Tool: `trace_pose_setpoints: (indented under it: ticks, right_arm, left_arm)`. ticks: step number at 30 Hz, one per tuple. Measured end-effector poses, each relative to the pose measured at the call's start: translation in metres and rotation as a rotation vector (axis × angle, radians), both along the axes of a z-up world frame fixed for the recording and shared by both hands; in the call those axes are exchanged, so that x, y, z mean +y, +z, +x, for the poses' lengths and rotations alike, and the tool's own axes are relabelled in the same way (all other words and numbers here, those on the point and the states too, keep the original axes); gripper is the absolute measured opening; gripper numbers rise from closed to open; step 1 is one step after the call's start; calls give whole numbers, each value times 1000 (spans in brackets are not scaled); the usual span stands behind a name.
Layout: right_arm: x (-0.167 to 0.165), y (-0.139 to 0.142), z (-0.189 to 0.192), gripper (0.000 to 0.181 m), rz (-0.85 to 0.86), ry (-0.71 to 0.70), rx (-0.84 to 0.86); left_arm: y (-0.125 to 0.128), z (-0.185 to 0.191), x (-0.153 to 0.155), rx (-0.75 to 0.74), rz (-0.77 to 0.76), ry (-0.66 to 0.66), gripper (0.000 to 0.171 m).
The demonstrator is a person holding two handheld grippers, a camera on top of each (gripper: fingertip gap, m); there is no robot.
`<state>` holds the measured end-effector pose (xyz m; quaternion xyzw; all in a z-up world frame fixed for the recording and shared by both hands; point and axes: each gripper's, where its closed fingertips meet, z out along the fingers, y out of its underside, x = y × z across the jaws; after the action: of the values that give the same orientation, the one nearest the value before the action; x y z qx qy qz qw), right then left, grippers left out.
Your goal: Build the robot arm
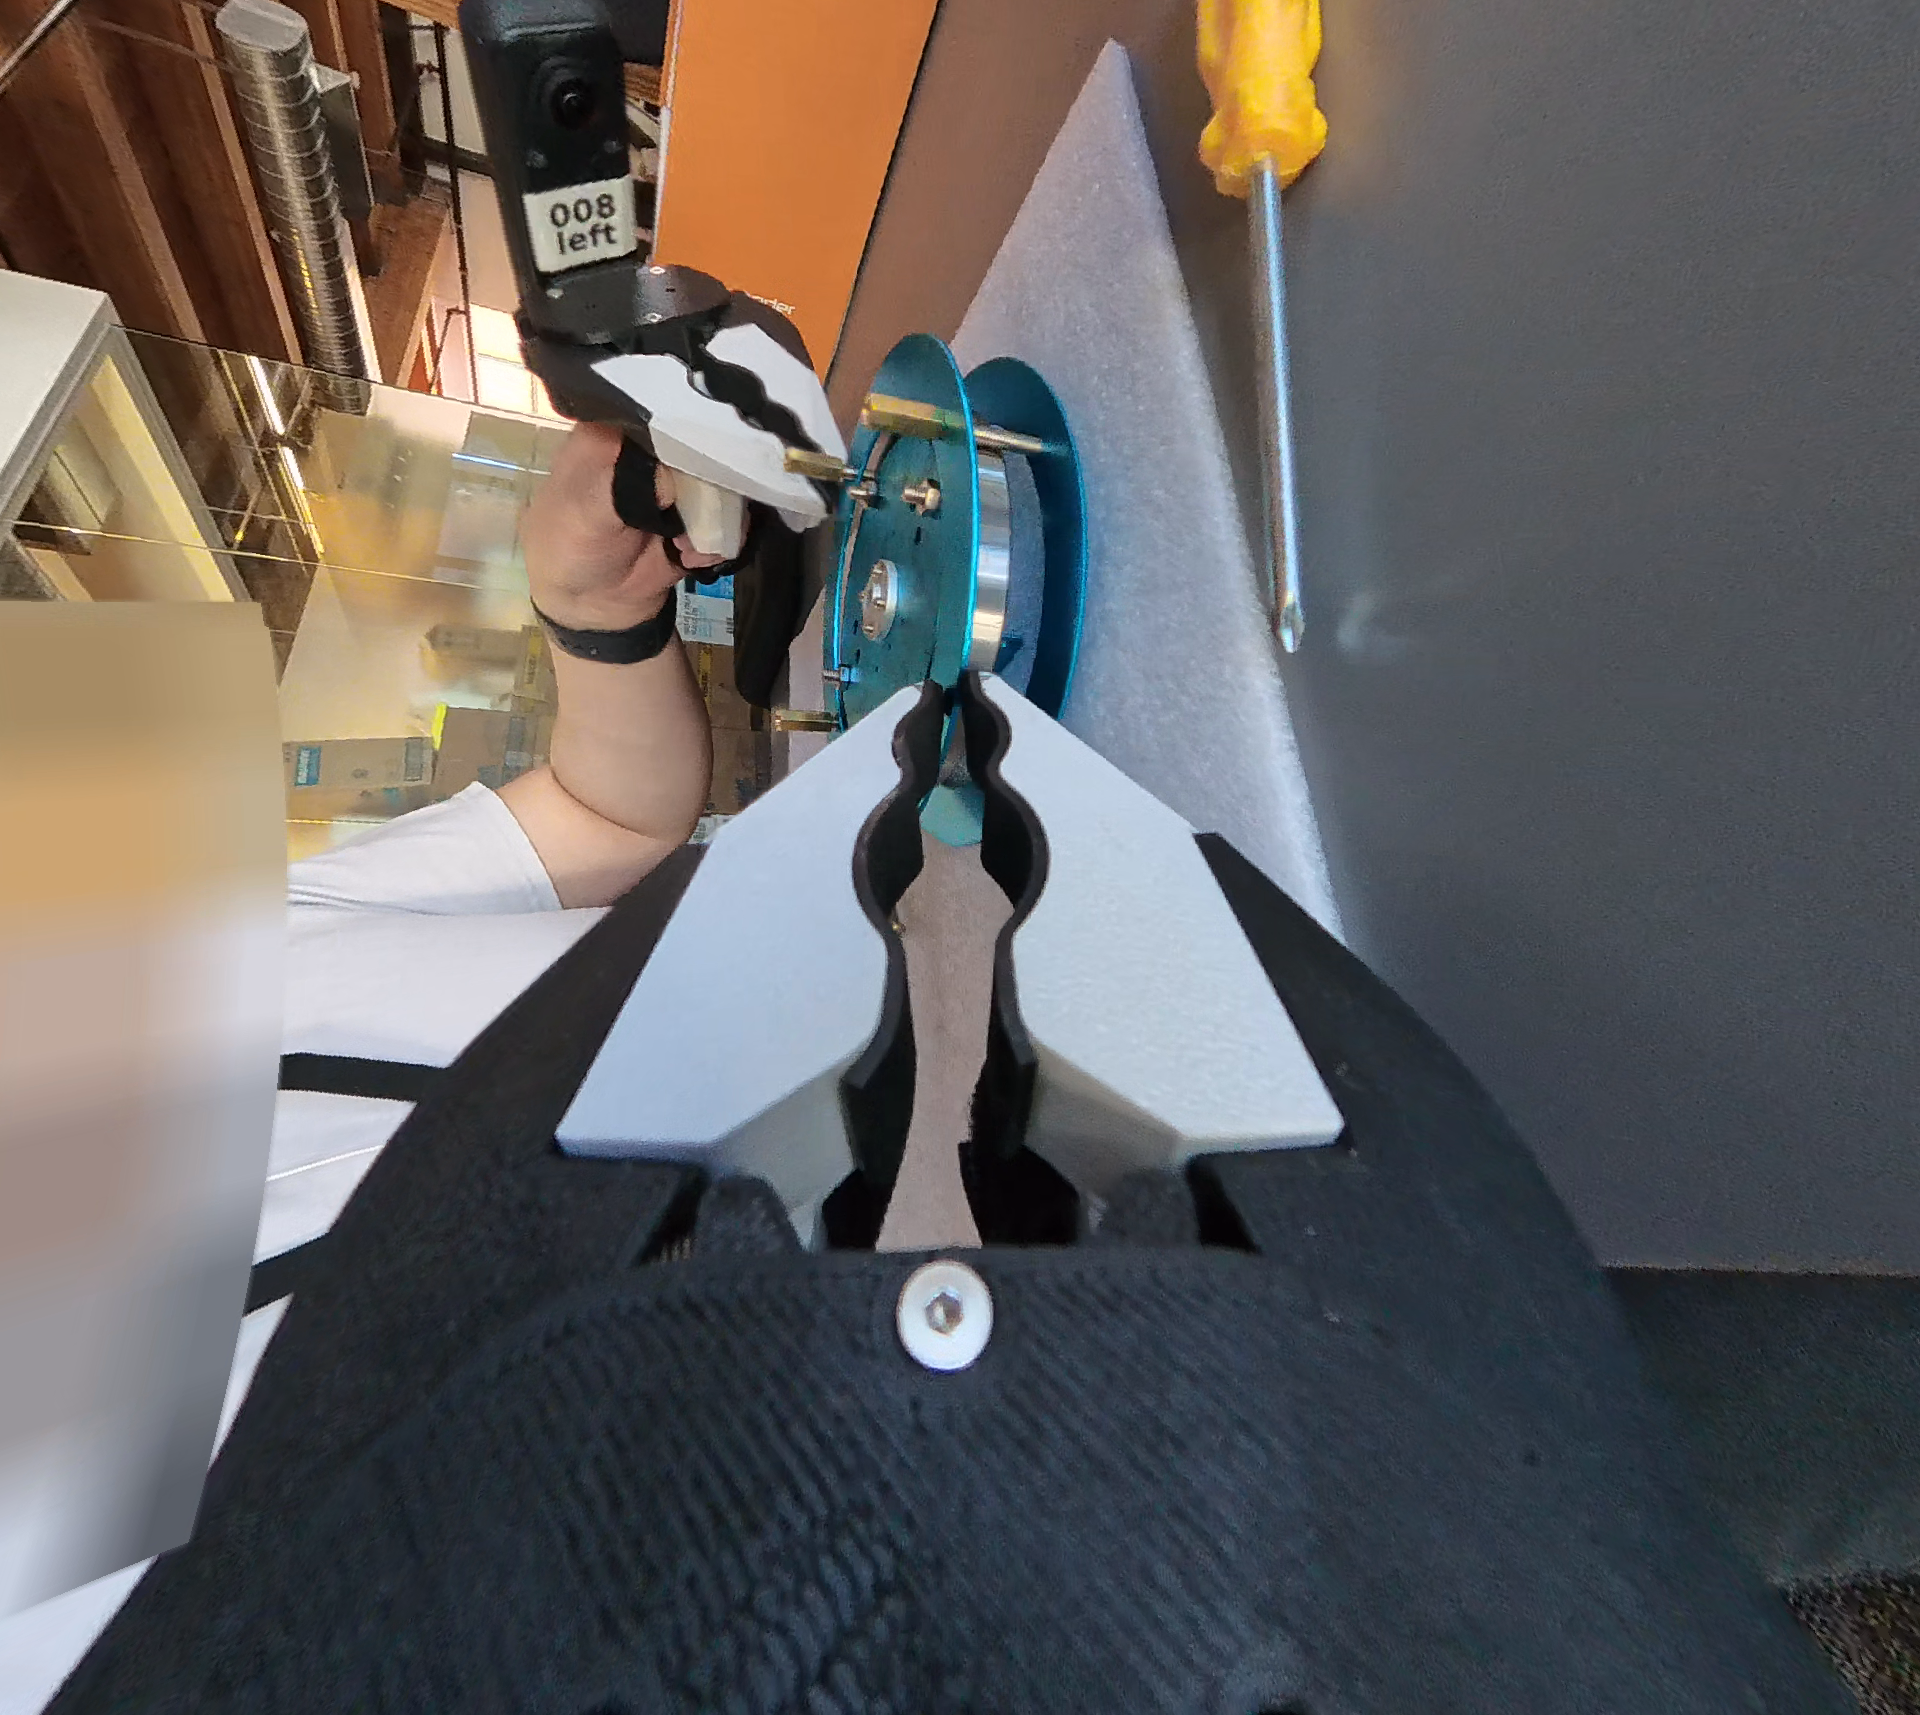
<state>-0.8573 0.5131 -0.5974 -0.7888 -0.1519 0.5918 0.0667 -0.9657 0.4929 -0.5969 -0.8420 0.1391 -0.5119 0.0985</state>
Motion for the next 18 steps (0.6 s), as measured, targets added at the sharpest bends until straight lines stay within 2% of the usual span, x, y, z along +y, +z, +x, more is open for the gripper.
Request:
trace_pose_setpoints:
  ticks: [4,7,9,11,13,14,16,18]
  right_arm:
    - [-1,-1,2,4,37,24,-35]
    - [7,10,15,16,193,-15,-56]
    - [3,33,26,16,475,-7,-69]
    - [-33,58,19,13,872,82,-48]
    - [-64,54,6,12,1156,174,-124]
    - [-75,40,1,14,1191,269,-196]
    - [-90,16,-10,21,1120,415,-272]
    - [-93,9,-21,21,1088,450,-256]
  left_arm:
    - [-3,-3,-2,61,41,-7,2]
    - [0,-12,-4,99,94,20,3]
    - [8,-20,-8,123,165,45,4]
    - [22,-29,-14,138,289,72,3]
    - [39,-36,-20,157,447,94,6]
    - [47,-37,-23,165,515,97,8]
    - [63,-36,-32,171,614,90,13]
    - [78,-31,-40,161,693,85,15]
